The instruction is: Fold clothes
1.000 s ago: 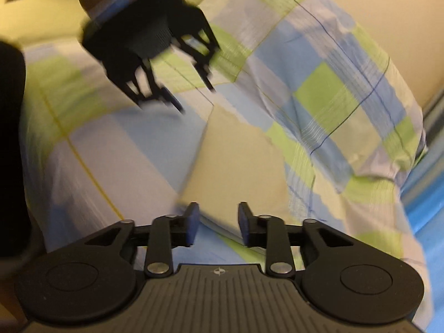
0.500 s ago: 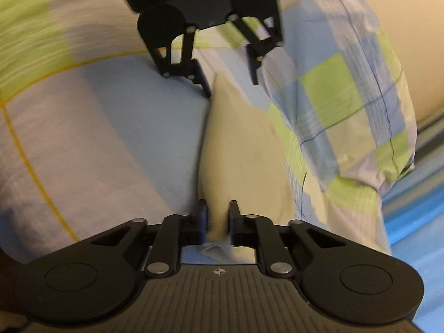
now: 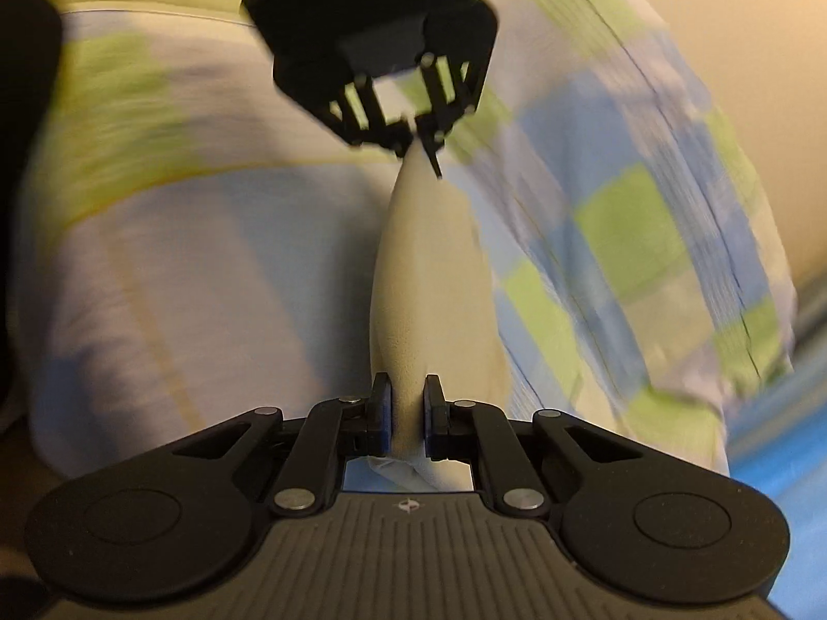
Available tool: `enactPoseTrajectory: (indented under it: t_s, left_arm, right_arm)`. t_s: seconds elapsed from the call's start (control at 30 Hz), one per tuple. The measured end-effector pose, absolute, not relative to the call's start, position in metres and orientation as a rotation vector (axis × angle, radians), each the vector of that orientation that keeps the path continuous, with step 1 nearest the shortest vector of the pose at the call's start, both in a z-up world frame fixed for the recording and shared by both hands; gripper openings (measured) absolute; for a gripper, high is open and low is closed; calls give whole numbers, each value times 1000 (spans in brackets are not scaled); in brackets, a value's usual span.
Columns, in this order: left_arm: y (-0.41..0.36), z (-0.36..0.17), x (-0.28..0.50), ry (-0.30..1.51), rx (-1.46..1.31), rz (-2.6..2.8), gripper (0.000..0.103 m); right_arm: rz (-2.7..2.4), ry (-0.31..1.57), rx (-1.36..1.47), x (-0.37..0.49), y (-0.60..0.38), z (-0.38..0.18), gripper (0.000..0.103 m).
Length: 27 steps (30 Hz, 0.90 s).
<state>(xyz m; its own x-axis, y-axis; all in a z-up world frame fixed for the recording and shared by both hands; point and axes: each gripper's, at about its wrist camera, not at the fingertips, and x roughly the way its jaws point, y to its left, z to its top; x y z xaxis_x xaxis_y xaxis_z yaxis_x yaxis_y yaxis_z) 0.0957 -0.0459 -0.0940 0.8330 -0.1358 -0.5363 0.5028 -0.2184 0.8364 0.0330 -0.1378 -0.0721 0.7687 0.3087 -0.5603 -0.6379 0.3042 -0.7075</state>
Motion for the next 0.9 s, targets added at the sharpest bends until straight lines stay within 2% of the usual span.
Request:
enactPoseTrajectory:
  t_s: [0.17,0.43,0.5,0.77,0.9]
  left_arm:
    - [-36,-89,26,565,1635,-633,3]
    - [-41,-72,-11,654,1428,-705,7]
    - [-33,-62,-15,674,1361,-702,9]
    - [15,-16,9,718,978,-580,27]
    - [31,-4,46,714,628,-471,38]
  right_arm:
    - [703,392,-1173,19,-139,-89,9]
    - [617,483,-1161,16,-158,-81,11]
    - [590,514,-1169,13,-161,-79,15]
    - [447,578,-999,20,-188,-52,17]
    - [416,599,-747,47,-199,-25,28]
